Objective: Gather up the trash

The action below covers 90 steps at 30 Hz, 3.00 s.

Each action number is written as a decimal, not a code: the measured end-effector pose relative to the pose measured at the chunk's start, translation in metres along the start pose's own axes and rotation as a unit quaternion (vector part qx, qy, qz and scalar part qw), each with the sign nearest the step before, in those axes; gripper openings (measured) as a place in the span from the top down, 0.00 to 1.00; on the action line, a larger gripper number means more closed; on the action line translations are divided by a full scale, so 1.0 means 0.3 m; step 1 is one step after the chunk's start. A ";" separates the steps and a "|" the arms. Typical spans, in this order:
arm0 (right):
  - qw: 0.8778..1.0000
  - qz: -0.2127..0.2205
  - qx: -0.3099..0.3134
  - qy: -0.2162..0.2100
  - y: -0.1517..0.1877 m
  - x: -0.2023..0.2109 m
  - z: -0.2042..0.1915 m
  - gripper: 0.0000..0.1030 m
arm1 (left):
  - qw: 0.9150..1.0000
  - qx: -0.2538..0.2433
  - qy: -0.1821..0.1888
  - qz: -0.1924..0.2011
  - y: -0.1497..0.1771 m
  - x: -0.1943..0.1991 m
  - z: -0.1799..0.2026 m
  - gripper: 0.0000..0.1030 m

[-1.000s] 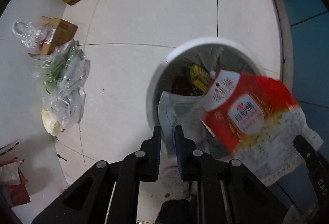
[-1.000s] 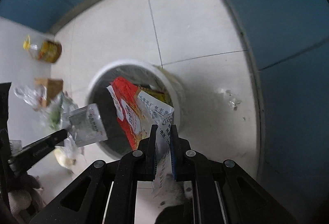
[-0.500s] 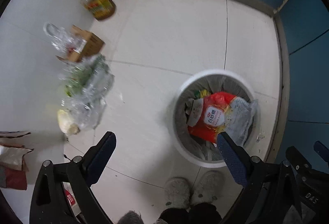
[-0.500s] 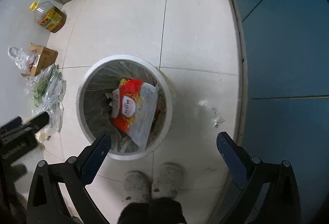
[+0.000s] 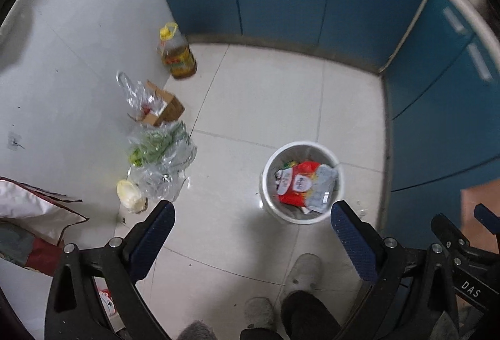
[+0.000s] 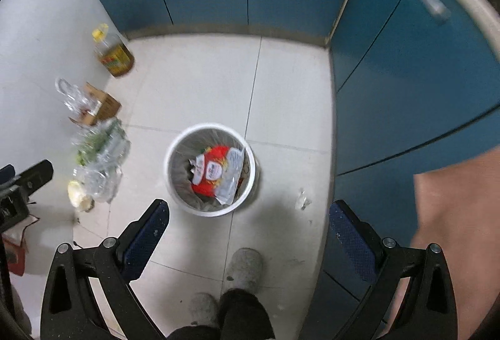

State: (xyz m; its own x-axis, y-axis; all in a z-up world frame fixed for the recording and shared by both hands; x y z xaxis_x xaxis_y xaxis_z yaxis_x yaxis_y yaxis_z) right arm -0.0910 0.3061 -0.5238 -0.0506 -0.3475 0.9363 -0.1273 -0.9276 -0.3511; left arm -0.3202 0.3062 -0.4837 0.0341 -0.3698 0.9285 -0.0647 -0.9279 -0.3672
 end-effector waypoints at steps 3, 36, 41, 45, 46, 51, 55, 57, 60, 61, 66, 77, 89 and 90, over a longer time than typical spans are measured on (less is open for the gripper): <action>0.999 0.034 -0.003 0.001 0.013 0.243 0.001 0.00 | 0.999 -0.007 0.018 0.034 0.009 0.232 -0.013 0.01; 0.973 0.199 -0.022 -0.110 0.418 1.767 0.065 0.00 | 0.972 -0.016 0.164 0.169 0.323 1.460 -0.060 0.01; 0.974 0.172 -0.011 -0.144 0.424 1.740 0.070 0.00 | 0.970 -0.014 0.180 0.161 0.353 1.480 -0.050 0.01; 0.973 0.168 -0.004 -0.159 0.427 1.733 0.083 0.00 | 0.970 -0.004 0.183 0.158 0.368 1.481 -0.059 0.01; 0.973 0.169 -0.001 -0.160 0.427 1.736 0.086 0.00 | 0.970 -0.002 0.184 0.159 0.371 1.482 -0.061 0.01; 0.971 0.167 0.009 -0.168 0.414 1.739 0.095 0.00 | 0.971 0.006 0.179 0.156 0.378 1.478 -0.065 0.00; 0.971 0.169 0.016 -0.169 0.405 1.746 0.094 0.00 | 0.971 0.009 0.178 0.156 0.380 1.477 -0.065 0.00; 0.971 0.169 0.017 -0.170 0.403 1.747 0.094 0.00 | 0.971 0.010 0.180 0.156 0.382 1.478 -0.064 0.00; 0.971 0.166 0.018 -0.174 0.402 1.741 0.101 0.00 | 0.971 0.009 0.180 0.156 0.381 1.476 -0.066 0.00; 0.971 0.165 0.018 -0.175 0.403 1.740 0.104 0.00 | 0.971 0.009 0.180 0.155 0.382 1.475 -0.066 0.00; 0.971 0.162 0.019 -0.176 0.398 1.737 0.107 0.00 | 0.972 0.008 0.181 0.150 0.393 1.470 -0.055 0.00; 0.971 0.155 0.015 -0.180 0.404 1.722 0.119 0.00 | 0.973 -0.001 0.186 0.138 0.402 1.468 -0.033 0.00; 0.973 0.150 0.002 -0.174 0.413 1.716 0.147 0.00 | 0.972 -0.013 0.193 0.132 0.390 1.466 -0.017 0.00; 0.973 0.151 -0.001 -0.173 0.414 1.716 0.151 0.00 | 0.972 -0.013 0.194 0.132 0.388 1.466 -0.016 0.00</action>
State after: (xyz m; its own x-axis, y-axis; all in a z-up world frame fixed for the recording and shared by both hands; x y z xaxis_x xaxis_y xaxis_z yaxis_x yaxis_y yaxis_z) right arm -0.0880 0.0058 -0.0854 0.2508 -0.6293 0.7356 -0.1593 -0.7763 -0.6098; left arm -0.3176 0.0357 -0.1178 -0.3649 -0.5441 0.7556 -0.0457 -0.8001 -0.5982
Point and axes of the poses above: each gripper's, at about its wrist camera, not at the fingertips, and x roughly against the way its jaws point, z to its right, y to its underside, the point moved 5 cm from there along -x, roughly the way its jaws point, and after that the axes turned 3 degrees about z, right-handed, at the moved point
